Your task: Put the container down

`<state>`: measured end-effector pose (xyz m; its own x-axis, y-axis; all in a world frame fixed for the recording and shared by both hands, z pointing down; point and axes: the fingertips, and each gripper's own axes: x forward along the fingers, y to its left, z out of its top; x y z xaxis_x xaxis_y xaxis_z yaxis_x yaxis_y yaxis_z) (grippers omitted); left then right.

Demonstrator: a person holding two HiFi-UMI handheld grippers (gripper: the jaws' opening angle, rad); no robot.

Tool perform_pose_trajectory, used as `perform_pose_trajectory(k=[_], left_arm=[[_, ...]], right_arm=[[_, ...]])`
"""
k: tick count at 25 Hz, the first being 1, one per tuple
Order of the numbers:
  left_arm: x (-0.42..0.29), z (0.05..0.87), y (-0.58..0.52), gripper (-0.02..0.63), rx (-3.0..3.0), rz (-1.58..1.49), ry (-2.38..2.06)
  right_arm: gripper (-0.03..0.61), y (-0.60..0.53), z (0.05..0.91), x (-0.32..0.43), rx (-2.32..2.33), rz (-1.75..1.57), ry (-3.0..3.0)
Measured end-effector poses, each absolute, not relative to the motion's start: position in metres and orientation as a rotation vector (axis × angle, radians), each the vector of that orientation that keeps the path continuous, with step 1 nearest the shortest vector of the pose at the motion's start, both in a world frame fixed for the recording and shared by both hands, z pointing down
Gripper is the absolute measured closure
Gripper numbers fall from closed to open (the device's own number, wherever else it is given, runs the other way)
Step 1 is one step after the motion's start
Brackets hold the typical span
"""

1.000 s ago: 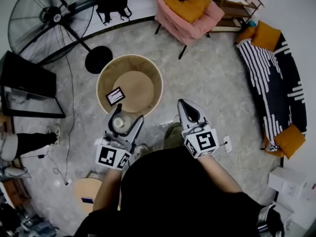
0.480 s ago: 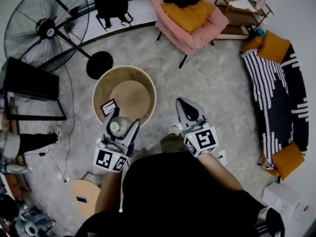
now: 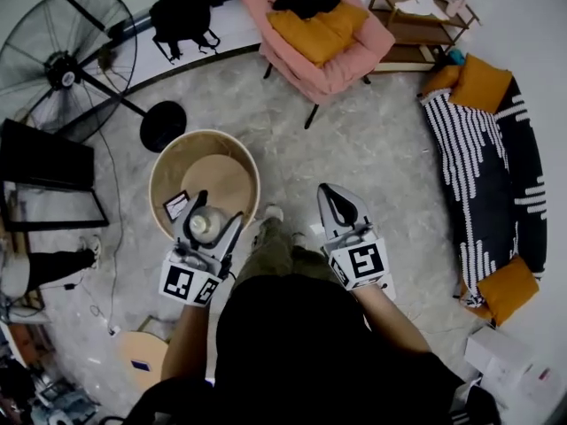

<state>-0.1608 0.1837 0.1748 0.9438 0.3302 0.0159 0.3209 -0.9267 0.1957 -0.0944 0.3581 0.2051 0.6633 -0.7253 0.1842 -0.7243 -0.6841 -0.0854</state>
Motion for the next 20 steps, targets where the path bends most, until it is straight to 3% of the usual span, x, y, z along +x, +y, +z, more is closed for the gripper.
perform_pose_trajectory(k=[13, 20], left_arm=[[-0.058, 0.195, 0.186, 0.262, 2.911, 0.053, 0.502], [-0.003, 0.195, 0.149, 0.262, 2.912, 0.035, 0.410]], right_arm=[[0.557, 0.397, 0.248, -0.013, -2.937, -0.584, 1.151], [0.557, 0.374, 0.217, 0.071, -2.976, -0.456, 1.188]])
